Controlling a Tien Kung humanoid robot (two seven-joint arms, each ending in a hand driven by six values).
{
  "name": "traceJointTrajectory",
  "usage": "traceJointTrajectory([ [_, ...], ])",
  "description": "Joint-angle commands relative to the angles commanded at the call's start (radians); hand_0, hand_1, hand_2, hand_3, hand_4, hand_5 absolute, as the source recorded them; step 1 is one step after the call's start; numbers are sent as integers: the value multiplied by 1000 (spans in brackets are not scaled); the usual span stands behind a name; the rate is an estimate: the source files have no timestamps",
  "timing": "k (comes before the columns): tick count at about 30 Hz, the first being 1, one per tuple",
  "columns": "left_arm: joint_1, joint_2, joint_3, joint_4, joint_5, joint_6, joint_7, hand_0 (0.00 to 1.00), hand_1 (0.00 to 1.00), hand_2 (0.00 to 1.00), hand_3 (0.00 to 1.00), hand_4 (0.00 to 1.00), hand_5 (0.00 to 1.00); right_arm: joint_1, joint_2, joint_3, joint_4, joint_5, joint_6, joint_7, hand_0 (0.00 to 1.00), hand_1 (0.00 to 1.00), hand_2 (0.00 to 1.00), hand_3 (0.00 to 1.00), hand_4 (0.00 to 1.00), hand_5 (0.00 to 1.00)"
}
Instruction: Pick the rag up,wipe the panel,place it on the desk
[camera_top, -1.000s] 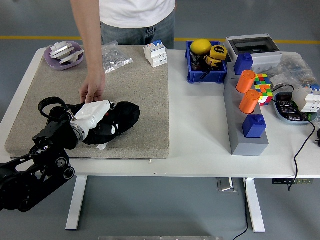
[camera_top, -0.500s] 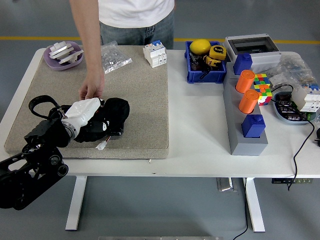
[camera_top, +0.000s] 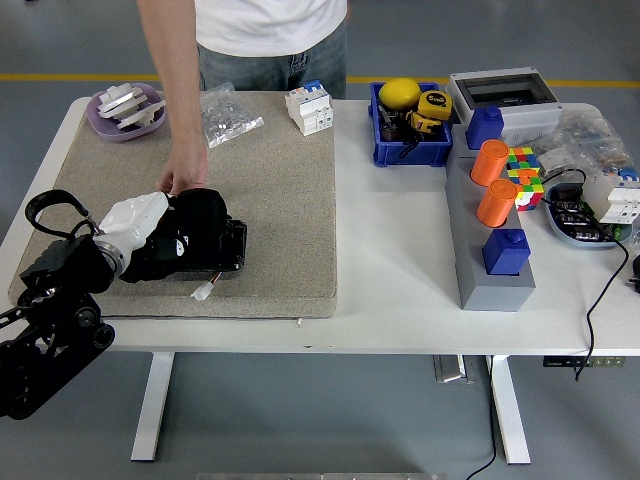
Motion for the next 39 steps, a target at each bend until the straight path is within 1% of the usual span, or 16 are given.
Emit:
traceJointTrajectory([
  [6, 16, 15, -37, 15, 12, -5, -2, 232, 262, 527, 476, 266, 2, -1, 0, 3, 1, -2, 0, 0, 757, 722, 718, 648, 993, 468],
  [12, 29, 23, -71, 32, 30, -11, 2, 232, 262, 527, 476, 269, 2, -2, -1, 3, 1, -3, 2, -1, 757, 722, 718, 649, 995, 466],
  [27, 68, 51, -160, 43, 62, -23, 7, 230, 262, 525, 476, 266, 2, -4, -3, 11, 4, -10, 3, 0, 755, 722, 718, 649, 997, 464],
  [34, 86, 58, -200, 59, 72, -25, 7, 231, 262, 526, 477, 271, 2, -6, -4, 19, 6, -17, 3, 1, 756, 722, 718, 650, 998, 464],
  [39, 99, 62, -250, 81, 73, -25, 4, 231, 262, 525, 476, 265, 2, -9, -5, 20, 7, -19, 4, 0, 754, 722, 718, 651, 998, 464],
])
